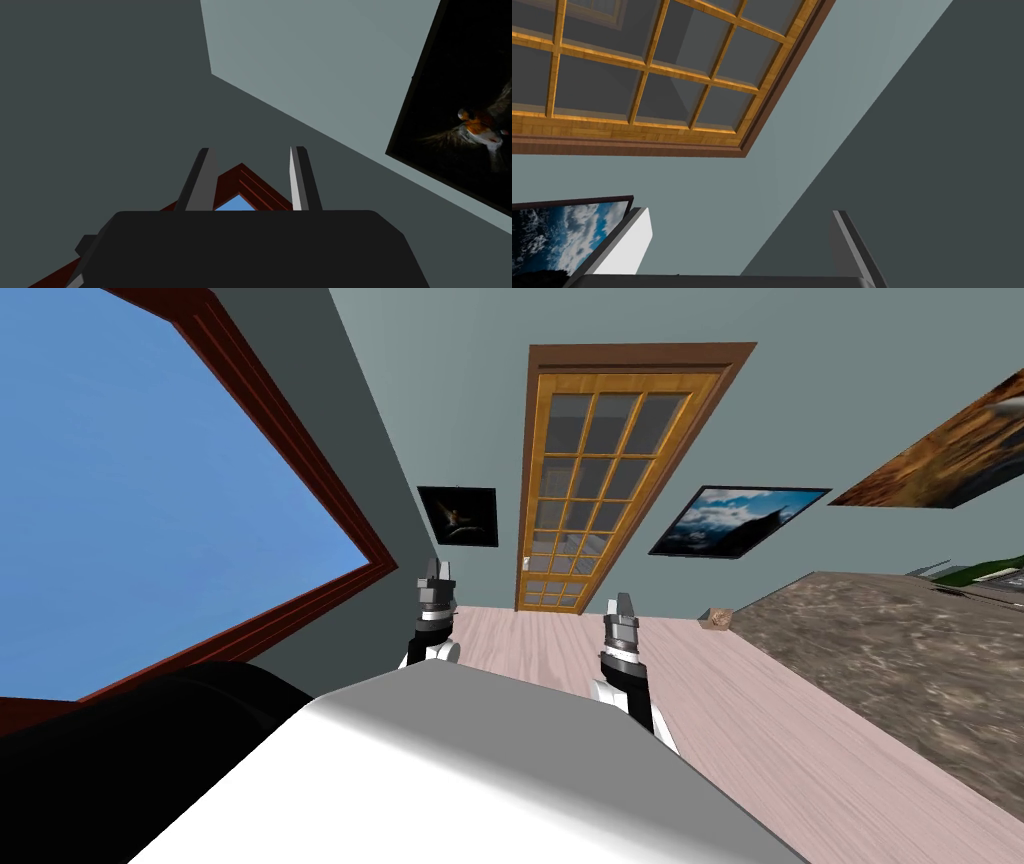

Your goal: Pull the door open

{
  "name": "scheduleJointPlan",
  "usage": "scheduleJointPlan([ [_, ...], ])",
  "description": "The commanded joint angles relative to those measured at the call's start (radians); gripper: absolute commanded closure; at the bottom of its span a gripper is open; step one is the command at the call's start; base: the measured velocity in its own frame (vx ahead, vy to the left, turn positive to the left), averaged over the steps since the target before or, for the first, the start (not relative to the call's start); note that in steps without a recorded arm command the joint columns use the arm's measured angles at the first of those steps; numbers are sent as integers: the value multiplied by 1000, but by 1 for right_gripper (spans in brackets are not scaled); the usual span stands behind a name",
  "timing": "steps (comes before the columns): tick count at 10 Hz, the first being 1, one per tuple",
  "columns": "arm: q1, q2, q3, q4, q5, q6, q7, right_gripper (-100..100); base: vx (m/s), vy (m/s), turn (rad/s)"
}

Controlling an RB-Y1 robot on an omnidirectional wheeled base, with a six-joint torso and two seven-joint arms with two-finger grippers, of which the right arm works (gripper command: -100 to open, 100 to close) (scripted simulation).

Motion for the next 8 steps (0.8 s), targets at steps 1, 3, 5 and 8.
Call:
scheduleJointPlan([
  [1, -11, -5, -10, 31, 9, -6, 27, -100, 77, 57, 28],
  [3, -23, -10, -24, 90, 29, -22, 80, -100, 135, 64, 55],
  [5, -30, -13, -33, 129, 42, -33, 115, -100, 128, 69, 30],
  [8, -42, -17, -48, 190, 63, -50, 170, -100, 101, 52, 38],
])
